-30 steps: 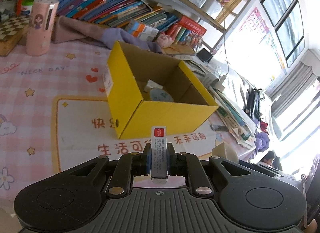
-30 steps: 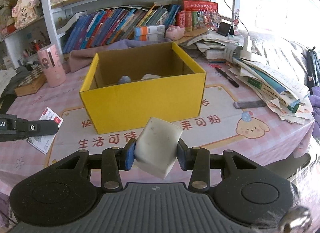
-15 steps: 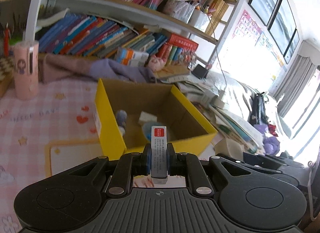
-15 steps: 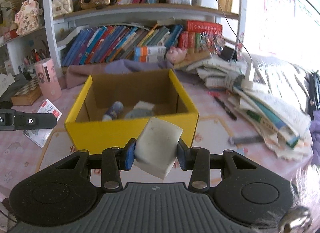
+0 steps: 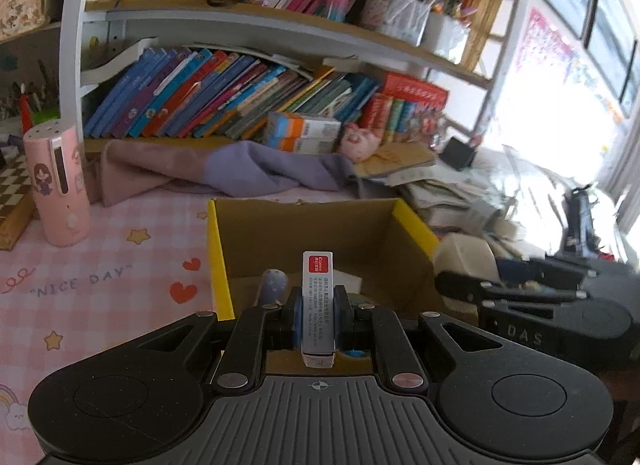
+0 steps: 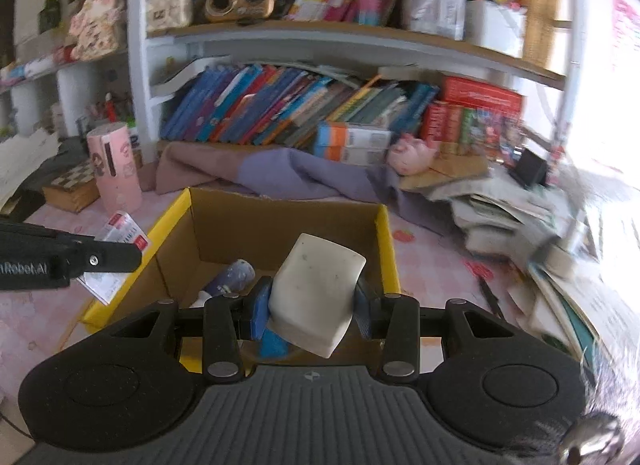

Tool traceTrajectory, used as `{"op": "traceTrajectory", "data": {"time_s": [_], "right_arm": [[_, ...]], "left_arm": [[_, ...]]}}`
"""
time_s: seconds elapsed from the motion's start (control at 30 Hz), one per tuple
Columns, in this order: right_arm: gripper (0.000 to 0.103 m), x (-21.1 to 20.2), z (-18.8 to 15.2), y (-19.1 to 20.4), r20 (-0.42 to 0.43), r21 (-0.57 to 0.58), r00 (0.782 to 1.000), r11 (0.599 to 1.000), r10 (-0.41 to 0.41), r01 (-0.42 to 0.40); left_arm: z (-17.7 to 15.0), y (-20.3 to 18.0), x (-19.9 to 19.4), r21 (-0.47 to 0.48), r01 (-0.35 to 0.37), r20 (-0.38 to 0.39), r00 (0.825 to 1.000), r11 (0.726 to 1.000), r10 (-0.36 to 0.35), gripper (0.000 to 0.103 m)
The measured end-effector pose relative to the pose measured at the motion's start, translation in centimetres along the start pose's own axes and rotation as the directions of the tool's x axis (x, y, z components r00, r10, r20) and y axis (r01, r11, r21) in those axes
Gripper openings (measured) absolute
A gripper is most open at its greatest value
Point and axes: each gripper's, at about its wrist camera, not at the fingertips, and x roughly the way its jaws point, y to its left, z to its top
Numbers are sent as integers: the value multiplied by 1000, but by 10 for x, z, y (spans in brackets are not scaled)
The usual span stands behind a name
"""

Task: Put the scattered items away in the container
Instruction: 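Open the right tool to drop the sponge while the left tool drops the medicine box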

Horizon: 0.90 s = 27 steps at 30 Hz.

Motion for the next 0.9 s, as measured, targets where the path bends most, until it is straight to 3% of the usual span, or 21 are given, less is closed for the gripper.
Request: {"op": "traceTrajectory", "data": {"time_s": [0.23, 0.53, 0.67, 0.9], "right_arm": [[39, 64, 17, -12, -115, -118, 987, 985, 111, -124], [39, 139, 26, -1, -314, -244, 934, 936, 172, -254], [39, 157, 23, 5, -399, -254, 898, 918, 186, -304], [39, 160, 21, 8, -434, -281, 881, 901, 188, -330]], "left_arm": [[-4, -17, 39, 89, -102, -58, 993, 991, 107, 13], [-9, -34, 79, 249, -171, -136, 968, 953, 209, 13], [-12, -39, 90, 290, -184, -167, 956, 939, 239, 13], [-18, -41, 94, 275, -204, -180, 949, 940, 259, 14]]}}
